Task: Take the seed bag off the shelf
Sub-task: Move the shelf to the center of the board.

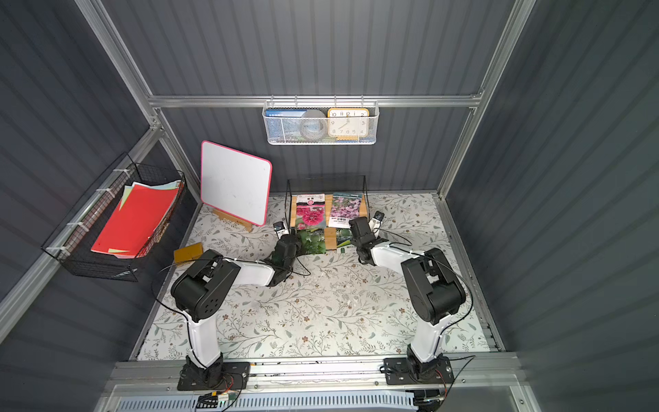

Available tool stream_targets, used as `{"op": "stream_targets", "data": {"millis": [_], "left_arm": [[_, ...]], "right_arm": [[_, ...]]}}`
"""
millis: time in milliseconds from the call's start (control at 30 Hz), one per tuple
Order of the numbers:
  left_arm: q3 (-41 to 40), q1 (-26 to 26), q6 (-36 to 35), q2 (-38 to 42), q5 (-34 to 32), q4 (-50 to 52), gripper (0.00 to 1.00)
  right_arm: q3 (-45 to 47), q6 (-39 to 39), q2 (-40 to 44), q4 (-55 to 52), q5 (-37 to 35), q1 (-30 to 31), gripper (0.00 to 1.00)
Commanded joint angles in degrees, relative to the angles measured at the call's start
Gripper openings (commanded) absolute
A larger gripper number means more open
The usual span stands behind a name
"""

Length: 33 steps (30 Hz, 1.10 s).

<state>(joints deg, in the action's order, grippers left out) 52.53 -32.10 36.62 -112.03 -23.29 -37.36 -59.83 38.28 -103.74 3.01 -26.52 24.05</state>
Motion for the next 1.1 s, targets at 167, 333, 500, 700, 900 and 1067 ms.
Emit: {"op": "stream_targets", "data": {"millis": [167, 333, 500, 700, 900, 1067], "left_arm": [[2.48, -3.15, 1.52, -0.85, 7.71, 3.87, 0.45], [2.87, -3.15, 0.52, -1.03, 7.71, 3.88, 0.49], [4.33, -3.12, -1.05, -2.53, 7.89, 3.95, 0.49], [6.24, -3.15, -2.42, -3.16, 7.67, 4.51, 0.5], [4.88, -3.14, -2.55, -1.38, 6.62, 4.8, 0.57], [3.76, -3.15, -2.69, 0.33, 5.74, 5.09, 0.63]], "right_arm": [[1.18, -4.92, -6.18, -13.77, 8.6, 1.8, 0.0], [-0.69, -5.12, -7.35, -14.64, 9.34, 1.34, 0.0], [-0.99, -5.12, -7.54, -14.65, 9.64, 1.26, 0.0], [-1.27, -5.01, -7.97, -15.13, 10.3, 1.07, 0.0], [-0.99, -5.44, -7.57, -15.2, 11.28, 1.08, 0.31], [-0.64, -6.44, -6.76, -15.03, 11.6, 1.08, 0.63]]}}
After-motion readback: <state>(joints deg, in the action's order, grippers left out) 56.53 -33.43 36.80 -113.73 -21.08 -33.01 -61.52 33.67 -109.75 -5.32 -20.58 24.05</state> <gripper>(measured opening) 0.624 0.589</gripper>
